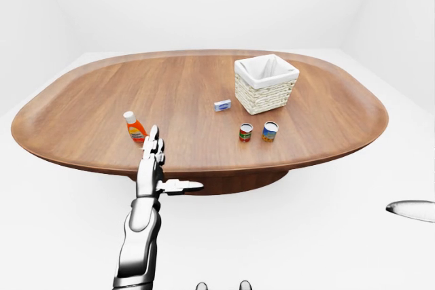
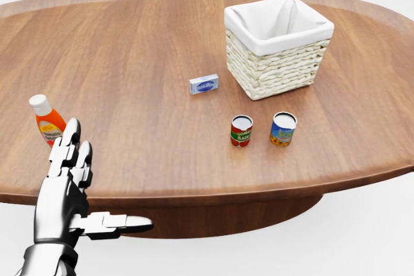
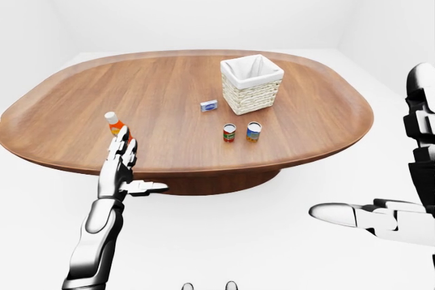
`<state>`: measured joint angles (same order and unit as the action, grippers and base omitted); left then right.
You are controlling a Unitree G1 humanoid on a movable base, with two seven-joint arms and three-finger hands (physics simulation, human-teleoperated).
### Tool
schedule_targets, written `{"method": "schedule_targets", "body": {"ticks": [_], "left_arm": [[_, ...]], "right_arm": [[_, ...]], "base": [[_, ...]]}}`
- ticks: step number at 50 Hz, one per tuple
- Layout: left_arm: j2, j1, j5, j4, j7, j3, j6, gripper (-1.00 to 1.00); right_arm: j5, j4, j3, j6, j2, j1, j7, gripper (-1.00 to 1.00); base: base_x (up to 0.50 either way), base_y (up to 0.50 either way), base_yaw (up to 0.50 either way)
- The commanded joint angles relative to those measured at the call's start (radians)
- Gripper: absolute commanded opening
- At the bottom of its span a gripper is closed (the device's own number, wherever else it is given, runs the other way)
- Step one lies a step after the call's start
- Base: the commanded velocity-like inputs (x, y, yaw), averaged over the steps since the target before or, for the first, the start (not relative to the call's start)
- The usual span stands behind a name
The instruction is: Pick up the tomato sauce, and put it in the basket.
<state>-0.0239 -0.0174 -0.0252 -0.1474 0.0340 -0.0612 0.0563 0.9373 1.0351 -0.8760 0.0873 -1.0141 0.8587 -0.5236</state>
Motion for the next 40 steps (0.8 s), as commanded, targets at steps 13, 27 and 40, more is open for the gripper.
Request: {"method": "schedule_targets", "body": {"ticks": [13, 27, 40], "left_arm": [[0.006, -0.014, 0.011, 0.015, 0.0, 0.016, -0.024, 1.0], [0.006, -0.013, 0.01, 0.022, -0.002, 0.015, -0.032, 1.0], [0.005, -0.008, 0.009, 0.036, -0.005, 0.012, -0.043, 1.0]], "right_arm": [[0.044, 0.012, -0.01, 0.0, -0.073, 0.002, 0.0, 1.0], [0.002, 0.012, 0.019, 0.0, -0.081, 0.036, 0.0, 1.0], [0.004, 0.012, 0.026, 0.0, -0.115, 0.019, 0.0, 1.0]], "base": [[0.0, -0.32, 0.0], [0.0, -0.32, 0.0], [0.0, -0.32, 0.0]]}}
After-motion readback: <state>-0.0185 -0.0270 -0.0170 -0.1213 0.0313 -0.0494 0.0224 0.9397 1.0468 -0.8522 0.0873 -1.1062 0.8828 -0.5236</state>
